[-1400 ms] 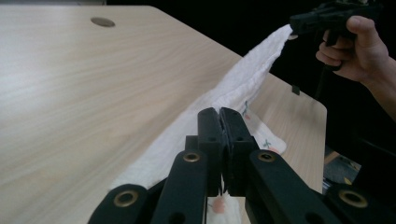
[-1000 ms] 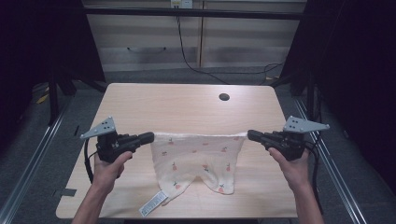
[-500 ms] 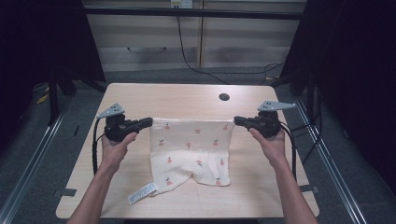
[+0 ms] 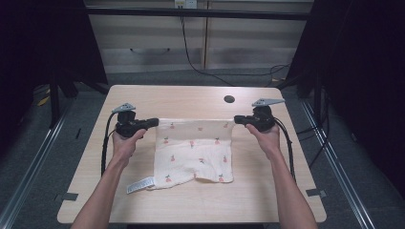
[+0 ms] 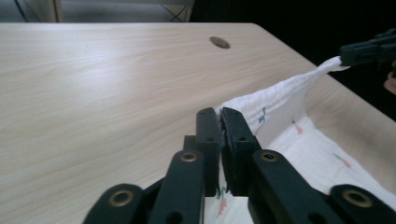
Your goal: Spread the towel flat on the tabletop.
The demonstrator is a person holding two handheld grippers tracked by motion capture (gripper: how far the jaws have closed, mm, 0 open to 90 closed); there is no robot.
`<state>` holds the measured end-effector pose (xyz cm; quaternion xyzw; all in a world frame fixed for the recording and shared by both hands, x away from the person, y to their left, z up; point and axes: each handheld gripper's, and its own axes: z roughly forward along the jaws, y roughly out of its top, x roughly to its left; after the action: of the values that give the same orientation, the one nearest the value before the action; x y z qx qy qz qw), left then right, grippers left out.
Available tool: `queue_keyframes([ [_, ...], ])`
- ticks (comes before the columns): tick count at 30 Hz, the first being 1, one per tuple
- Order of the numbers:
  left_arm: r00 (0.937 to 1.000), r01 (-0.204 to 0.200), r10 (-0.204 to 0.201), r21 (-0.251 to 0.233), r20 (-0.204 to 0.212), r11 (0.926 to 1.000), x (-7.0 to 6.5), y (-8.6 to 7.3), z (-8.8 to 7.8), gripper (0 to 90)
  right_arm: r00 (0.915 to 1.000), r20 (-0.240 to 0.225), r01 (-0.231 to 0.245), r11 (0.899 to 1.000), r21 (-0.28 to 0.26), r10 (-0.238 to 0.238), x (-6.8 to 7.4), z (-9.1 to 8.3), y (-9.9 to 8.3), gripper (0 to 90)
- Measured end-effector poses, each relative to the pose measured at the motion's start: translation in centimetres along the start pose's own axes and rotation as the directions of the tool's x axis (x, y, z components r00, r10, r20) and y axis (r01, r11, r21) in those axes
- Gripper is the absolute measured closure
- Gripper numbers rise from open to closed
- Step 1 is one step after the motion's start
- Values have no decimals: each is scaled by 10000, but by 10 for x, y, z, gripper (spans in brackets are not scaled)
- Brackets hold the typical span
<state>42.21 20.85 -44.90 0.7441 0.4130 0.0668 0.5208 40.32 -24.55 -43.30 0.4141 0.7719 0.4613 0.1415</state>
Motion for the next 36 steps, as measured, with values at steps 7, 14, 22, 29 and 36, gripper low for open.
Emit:
queue_keyframes([
  [7,9998,-75,74,-19,-179,10000,-4,-2,-10,636,9998,167,-85,9999,103,83,-1,-7,-4,687],
  [14,9999,-63,62,96,119,9999,-9,-18,-25,542,9993,200,327,9995,-7,-326,11,-34,-10,614],
  [22,9972,-525,495,547,553,9971,-28,-37,-42,480,9981,397,465,9988,119,-469,29,-66,-41,547],
  [29,9932,-702,617,859,982,9938,-49,-67,-67,473,9961,558,679,9976,121,-685,58,-86,-65,528],
  [36,9927,-742,627,1116,1031,9910,-64,-98,-86,479,9971,355,662,9977,133,-667,83,-89,-92,527],
])
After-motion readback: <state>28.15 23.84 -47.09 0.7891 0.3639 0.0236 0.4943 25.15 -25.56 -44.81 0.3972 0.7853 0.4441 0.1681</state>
